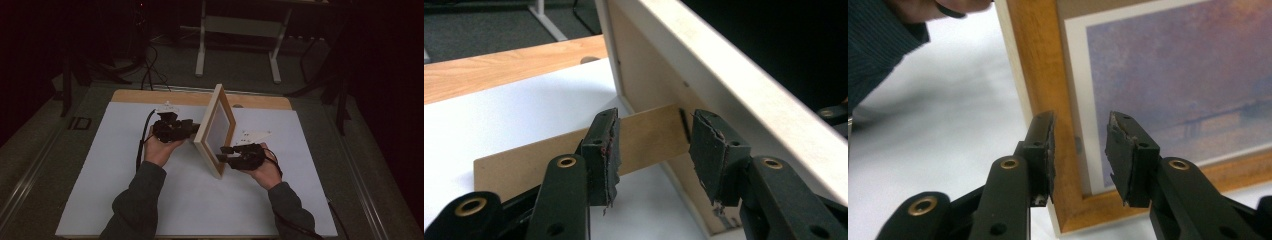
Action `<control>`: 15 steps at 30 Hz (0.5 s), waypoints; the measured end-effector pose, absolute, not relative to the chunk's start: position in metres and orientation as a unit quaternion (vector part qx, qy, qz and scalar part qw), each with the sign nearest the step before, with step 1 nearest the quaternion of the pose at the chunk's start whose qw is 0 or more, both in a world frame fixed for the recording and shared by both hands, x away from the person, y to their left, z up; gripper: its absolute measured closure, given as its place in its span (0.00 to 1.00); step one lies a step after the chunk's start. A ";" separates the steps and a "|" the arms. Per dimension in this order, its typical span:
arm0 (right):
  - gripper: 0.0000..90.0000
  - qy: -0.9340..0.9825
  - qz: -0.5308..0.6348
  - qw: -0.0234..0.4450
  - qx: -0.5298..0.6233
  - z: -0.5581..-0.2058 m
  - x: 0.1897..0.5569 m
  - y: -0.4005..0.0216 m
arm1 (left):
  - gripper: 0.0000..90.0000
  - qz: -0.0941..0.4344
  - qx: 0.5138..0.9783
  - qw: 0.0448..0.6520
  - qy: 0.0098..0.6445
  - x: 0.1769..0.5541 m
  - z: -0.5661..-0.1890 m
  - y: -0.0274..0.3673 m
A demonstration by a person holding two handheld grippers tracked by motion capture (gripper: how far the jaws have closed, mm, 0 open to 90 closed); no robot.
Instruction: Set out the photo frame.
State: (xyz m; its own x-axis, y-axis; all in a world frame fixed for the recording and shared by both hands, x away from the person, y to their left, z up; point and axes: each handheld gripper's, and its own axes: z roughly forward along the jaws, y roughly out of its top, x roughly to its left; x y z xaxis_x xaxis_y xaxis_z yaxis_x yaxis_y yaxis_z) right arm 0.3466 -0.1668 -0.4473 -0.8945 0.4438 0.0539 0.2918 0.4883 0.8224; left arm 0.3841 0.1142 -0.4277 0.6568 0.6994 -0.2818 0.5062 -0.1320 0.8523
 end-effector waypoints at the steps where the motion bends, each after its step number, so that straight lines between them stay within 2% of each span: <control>1: 0.70 0.858 0.459 0.084 0.214 -0.448 0.347 -0.168 | 0.61 0.096 0.742 0.524 0.406 0.382 -0.425 0.115; 9: 0.69 0.859 0.454 0.083 0.223 -0.452 0.347 -0.176 | 0.59 0.097 0.715 0.549 0.421 0.373 -0.411 0.121; 15: 0.69 0.857 0.451 0.082 0.234 -0.455 0.349 -0.181 | 0.55 0.090 0.713 0.559 0.414 0.363 -0.403 0.118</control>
